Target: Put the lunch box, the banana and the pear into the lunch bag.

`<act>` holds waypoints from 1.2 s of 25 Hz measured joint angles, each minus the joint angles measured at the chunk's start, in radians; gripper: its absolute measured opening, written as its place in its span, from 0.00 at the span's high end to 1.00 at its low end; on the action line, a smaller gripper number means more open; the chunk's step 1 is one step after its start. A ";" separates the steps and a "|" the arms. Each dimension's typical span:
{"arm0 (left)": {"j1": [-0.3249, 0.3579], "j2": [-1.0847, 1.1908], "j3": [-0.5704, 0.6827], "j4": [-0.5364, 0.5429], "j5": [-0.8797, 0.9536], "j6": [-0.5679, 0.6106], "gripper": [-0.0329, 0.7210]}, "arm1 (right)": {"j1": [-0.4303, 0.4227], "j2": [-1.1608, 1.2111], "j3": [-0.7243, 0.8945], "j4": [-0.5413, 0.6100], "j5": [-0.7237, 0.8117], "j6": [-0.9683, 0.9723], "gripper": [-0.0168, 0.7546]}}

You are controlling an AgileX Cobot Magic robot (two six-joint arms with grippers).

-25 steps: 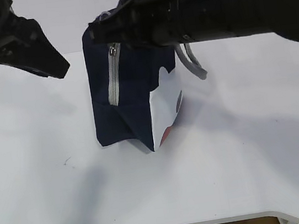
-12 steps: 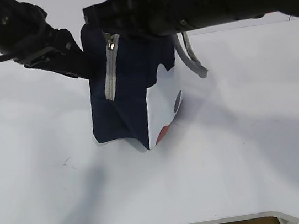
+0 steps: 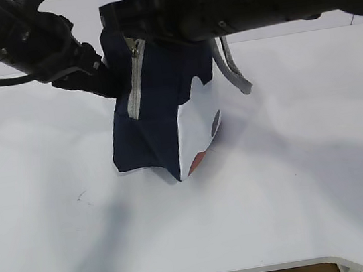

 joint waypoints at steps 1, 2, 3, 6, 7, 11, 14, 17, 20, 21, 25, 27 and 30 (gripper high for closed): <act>0.000 -0.009 0.000 0.017 0.004 0.002 0.96 | 0.000 0.000 0.000 0.000 0.000 0.000 0.98; 0.000 -0.012 0.000 0.023 0.007 0.002 0.97 | 0.000 0.000 0.000 0.000 0.000 0.000 0.98; 0.000 -0.017 0.000 0.044 0.018 0.002 0.97 | 0.000 0.000 0.000 0.000 0.000 0.000 0.98; 0.000 -0.049 0.000 0.105 0.067 0.004 0.97 | 0.000 0.000 -0.004 0.000 0.000 0.000 0.98; 0.000 -0.057 0.000 0.118 0.081 0.004 0.97 | -0.002 0.000 -0.004 0.000 -0.002 0.000 0.98; 0.000 -0.090 0.000 0.155 0.164 0.005 0.97 | -0.023 0.000 -0.008 0.014 -0.010 0.000 0.98; 0.000 -0.098 0.000 0.165 0.183 0.005 0.97 | -0.040 0.000 -0.017 0.034 -0.012 0.000 0.98; 0.000 -0.115 0.000 0.168 0.224 0.005 0.97 | -0.058 0.000 -0.033 0.043 -0.012 0.000 0.98; 0.000 -0.120 0.000 0.167 0.250 0.006 0.97 | -0.082 0.000 -0.037 0.045 -0.008 0.000 0.98; 0.000 -0.120 0.000 0.164 0.255 0.006 0.97 | -0.095 0.002 -0.037 0.049 -0.005 0.000 0.98; 0.000 -0.120 0.000 0.164 0.272 0.006 0.97 | -0.118 0.008 -0.037 0.084 -0.005 0.000 0.98; 0.000 -0.120 0.000 0.164 0.272 0.002 0.97 | -0.118 0.008 -0.039 0.098 -0.003 0.000 0.98; 0.000 -0.120 0.000 0.164 0.272 -0.047 0.96 | -0.121 0.008 -0.039 0.125 0.012 0.000 0.98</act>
